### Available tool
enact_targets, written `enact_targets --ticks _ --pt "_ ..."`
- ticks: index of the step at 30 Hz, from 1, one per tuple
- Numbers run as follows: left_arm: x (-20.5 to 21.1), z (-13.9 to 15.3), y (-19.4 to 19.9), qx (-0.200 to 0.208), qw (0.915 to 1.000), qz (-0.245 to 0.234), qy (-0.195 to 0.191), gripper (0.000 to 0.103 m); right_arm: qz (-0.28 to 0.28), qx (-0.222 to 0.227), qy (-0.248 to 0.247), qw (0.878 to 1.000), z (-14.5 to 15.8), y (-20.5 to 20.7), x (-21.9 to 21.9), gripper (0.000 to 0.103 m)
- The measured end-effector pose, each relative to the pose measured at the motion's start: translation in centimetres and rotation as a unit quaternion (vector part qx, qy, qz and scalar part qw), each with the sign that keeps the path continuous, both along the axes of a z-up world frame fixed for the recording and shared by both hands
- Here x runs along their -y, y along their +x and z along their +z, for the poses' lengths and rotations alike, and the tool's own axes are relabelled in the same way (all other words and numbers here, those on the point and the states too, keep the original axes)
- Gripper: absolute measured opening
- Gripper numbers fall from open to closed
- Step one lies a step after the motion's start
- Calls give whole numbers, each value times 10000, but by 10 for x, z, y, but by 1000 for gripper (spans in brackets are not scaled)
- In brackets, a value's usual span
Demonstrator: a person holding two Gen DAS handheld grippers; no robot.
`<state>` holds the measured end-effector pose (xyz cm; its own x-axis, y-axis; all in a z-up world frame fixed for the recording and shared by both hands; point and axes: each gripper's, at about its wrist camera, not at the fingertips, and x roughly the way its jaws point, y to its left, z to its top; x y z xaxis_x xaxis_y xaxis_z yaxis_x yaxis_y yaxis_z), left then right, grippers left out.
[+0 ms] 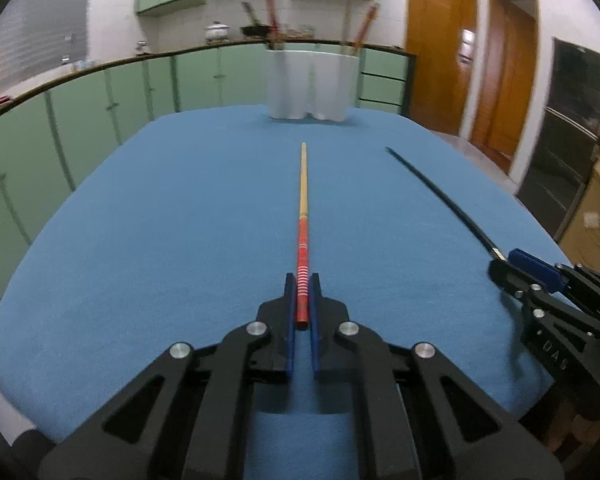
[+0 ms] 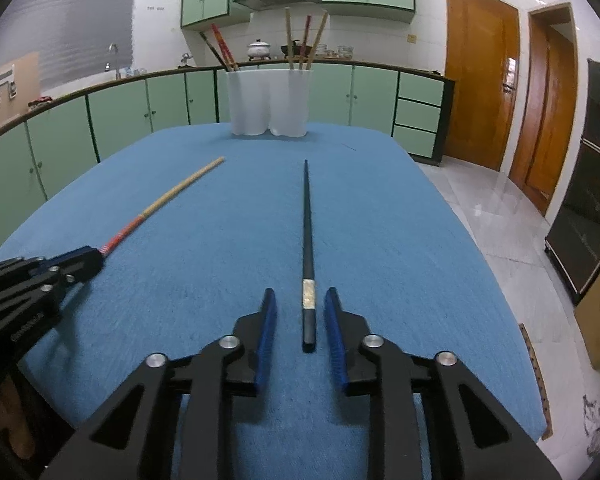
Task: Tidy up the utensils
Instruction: 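Grasp the red-patterned chopstick with the left tool while the right tool grasps the black one, then carry both chopsticks to the white holder and lower them in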
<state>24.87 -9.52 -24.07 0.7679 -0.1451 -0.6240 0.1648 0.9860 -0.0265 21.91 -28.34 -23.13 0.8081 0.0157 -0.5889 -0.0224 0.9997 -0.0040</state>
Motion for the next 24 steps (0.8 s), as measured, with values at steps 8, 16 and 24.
enact_targets --ticks 8,16,24 --pt "-11 1 -11 -74 9999 88 -36 7 347 55 -55 9994 0 -8 -11 9" --pt "-13 0 -10 -106 9998 -63 -127 8 257 -39 80 9996 0 -15 -7 13" --pt "-17 29 -10 -337 9989 -60 -313 5 267 -58 282 9992 26 -24 -3 6"
